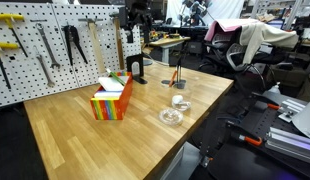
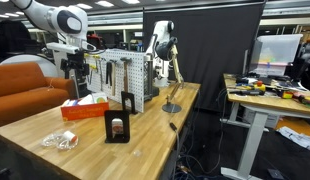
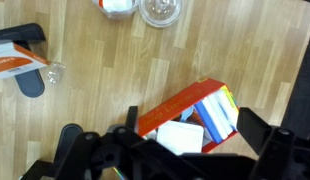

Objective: Take a book from the box and make it stand on the table

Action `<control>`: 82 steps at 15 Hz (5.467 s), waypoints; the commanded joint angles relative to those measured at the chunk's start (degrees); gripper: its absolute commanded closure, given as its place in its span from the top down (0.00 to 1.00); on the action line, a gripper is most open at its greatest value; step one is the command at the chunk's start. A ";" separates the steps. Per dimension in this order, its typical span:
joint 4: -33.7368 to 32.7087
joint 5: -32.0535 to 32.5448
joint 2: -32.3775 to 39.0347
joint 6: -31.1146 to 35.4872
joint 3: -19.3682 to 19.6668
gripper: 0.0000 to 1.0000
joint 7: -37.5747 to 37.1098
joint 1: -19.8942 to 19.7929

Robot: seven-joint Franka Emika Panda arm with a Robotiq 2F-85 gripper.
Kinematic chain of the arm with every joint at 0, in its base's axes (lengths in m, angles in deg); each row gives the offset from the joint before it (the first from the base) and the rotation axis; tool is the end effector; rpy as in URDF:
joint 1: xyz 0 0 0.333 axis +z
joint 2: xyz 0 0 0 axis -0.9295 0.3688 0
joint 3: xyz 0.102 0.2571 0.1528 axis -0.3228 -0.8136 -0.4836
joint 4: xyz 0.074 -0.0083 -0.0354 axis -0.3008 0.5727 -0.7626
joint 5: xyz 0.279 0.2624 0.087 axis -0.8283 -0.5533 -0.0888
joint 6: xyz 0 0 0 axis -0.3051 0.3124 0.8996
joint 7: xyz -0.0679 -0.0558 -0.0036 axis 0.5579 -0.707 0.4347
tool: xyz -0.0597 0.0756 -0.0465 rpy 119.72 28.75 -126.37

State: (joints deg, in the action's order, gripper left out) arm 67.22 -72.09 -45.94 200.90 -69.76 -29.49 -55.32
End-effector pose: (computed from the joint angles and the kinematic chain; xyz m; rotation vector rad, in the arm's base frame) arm 0.5610 0.2307 0.3649 -2.9744 -0.4932 0.1842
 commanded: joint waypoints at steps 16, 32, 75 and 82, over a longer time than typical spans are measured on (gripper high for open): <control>-23.34 10.34 22.20 -0.30 0.59 1.00 -8.26 5.75; -33.85 9.77 31.56 0.50 1.83 1.00 -9.21 6.53; -45.85 12.86 36.47 0.91 9.55 0.04 -19.33 8.44; -30.61 12.05 25.30 7.24 10.78 0.04 -27.48 6.80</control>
State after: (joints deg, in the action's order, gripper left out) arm 25.32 -59.27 -13.44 203.54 -59.47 -53.50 -48.24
